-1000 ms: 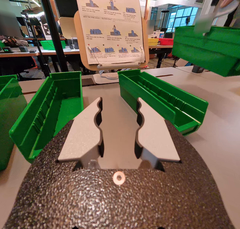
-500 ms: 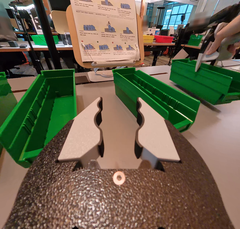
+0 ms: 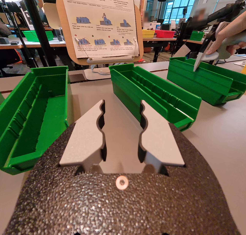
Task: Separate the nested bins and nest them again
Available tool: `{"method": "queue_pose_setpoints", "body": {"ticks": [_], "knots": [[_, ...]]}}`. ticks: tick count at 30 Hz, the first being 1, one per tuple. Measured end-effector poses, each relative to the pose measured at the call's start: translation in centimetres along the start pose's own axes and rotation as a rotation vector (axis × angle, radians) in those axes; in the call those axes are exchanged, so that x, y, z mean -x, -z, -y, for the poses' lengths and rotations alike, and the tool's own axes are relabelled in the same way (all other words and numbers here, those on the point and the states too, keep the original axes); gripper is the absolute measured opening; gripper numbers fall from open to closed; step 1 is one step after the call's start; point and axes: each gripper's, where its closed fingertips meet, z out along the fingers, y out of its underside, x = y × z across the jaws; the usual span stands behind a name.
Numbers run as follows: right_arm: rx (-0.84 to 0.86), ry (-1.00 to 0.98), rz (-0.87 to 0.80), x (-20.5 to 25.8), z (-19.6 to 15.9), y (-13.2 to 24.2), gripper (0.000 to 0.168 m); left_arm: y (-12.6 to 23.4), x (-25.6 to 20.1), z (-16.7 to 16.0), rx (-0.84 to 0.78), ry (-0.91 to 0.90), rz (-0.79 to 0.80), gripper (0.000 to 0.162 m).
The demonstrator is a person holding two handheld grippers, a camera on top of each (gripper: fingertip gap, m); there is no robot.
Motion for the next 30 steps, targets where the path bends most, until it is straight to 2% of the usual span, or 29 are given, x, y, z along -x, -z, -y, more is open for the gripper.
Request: {"method": "queue_pose_setpoints", "body": {"ticks": [10, 11, 17, 20, 24, 26, 30], "knots": [[-0.093, -0.077, 0.075, 0.1, 0.9, 0.3, 0.112, 0.4, 0.7, 0.3, 0.003, 0.011, 0.009, 0.053], [-0.115, -0.088, 0.101, 0.4, 1.2, 0.5, 0.118, 0.4, 0.8, 0.3, 0.003, 0.015, 0.010, 0.053], [-0.263, -0.016, 0.088, 0.5, 2.7, 5.5, 0.139, 0.7, 1.1, 0.6, 0.008, 0.020, 0.015, 0.062], [-0.468, 0.114, 0.009, 1.4, 3.5, 9.3, 0.143, 0.8, 1.4, 0.6, 0.023, 0.016, 0.018, 0.068], [-0.857, 0.309, -0.146, 4.5, 2.0, 13.4, 0.132, 0.9, 2.1, 0.5, 0.054, 0.021, 0.029, 0.078], [-1.019, 0.373, -0.172, 7.0, -0.4, 13.7, 0.121, 1.1, 2.9, 0.2, 0.084, 0.022, 0.049, 0.086], [-1.301, 0.505, -0.141, 12.9, -6.1, 12.1, 0.114, 1.6, 5.8, -0.3, 0.133, 0.024, 0.122, 0.095]]}}
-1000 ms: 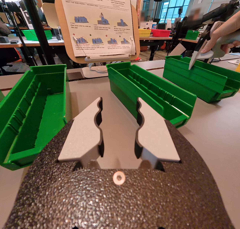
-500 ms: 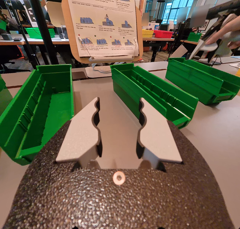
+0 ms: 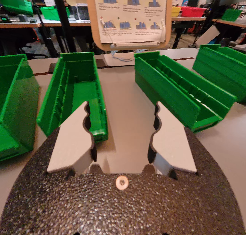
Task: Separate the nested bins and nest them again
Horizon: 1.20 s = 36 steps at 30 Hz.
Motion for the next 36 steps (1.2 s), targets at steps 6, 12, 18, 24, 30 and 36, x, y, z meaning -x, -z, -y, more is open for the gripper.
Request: {"method": "queue_pose_setpoints", "body": {"ticks": [6, 12, 18, 24, 30, 36], "knots": [[-0.145, 0.033, 0.123, 8.8, -5.0, 1.9, 0.123, -0.7, 5.5, 0.8, 0.104, 0.053, 0.098, 0.105], [-0.084, -0.009, 0.137, 8.5, -7.9, 1.6, 0.129, -4.8, 9.7, 2.5, 0.340, 0.061, 0.154, 0.114], [-0.074, -0.085, 0.211, 8.3, -8.9, 1.6, 0.133, -9.4, 10.6, 2.1, 0.730, 0.037, 0.157, 0.118], [-0.089, -0.095, 0.226, 8.2, -8.5, 0.8, 0.131, -12.4, 11.5, 2.1, 0.950, -0.007, 0.203, 0.128], [-0.099, -0.104, 0.253, 8.7, -8.1, -0.1, 0.131, -14.6, 11.2, 1.1, 1.077, -0.003, 0.198, 0.130], [-0.109, -0.119, 0.254, 8.2, -7.9, -0.4, 0.131, -15.8, 11.8, -0.4, 1.175, 0.013, 0.167, 0.130]]}}
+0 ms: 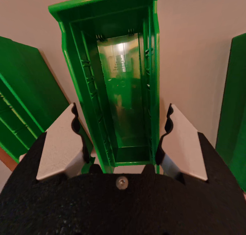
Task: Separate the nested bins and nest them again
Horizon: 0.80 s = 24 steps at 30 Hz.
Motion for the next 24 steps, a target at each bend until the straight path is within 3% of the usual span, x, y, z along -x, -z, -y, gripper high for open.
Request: {"method": "queue_pose_setpoints", "body": {"ticks": [15, 19, 24], "knots": [[0.003, -0.027, -0.014, -1.2, -0.2, 0.3, 0.129, -2.2, 0.0, -2.6, 0.196, 0.075, -0.028, 0.130], [0.002, -0.036, -0.016, -1.4, -0.2, 0.4, 0.129, -2.2, -0.1, -2.6, 0.179, 0.082, -0.028, 0.129], [0.001, -0.030, -0.021, -1.5, -0.1, 0.6, 0.128, -1.9, 0.0, -2.7, 0.170, 0.095, -0.024, 0.112]]}}
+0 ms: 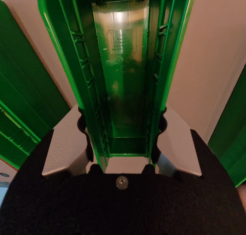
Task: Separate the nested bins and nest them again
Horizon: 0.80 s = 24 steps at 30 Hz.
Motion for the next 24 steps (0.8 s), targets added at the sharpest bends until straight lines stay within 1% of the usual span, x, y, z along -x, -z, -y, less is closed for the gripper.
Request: {"method": "queue_pose_setpoints", "body": {"ticks": [4, 7, 10, 16, 24], "knots": [[0.001, 0.012, -0.005, 0.0, 0.1, 0.1, 0.127, 0.3, 0.0, -0.5, 0.026, 0.010, 0.021, 0.100], [-0.002, 0.019, -0.009, 0.1, 0.4, 0.2, 0.126, 0.9, -0.1, -0.7, 0.028, 0.034, 0.036, 0.097], [-0.010, 0.023, -0.018, 0.1, 0.6, 0.2, 0.126, 2.3, -0.7, -0.7, 0.018, 0.091, 0.014, 0.094], [-0.008, 0.016, -0.018, 0.2, 0.7, 0.3, 0.126, 7.6, -3.3, -1.2, 0.021, 0.172, -0.040, 0.093], [0.002, 0.010, -0.015, 0.2, 0.6, 0.2, 0.126, 14.9, -9.3, -2.4, 0.017, 0.133, -0.046, 0.092]]}}
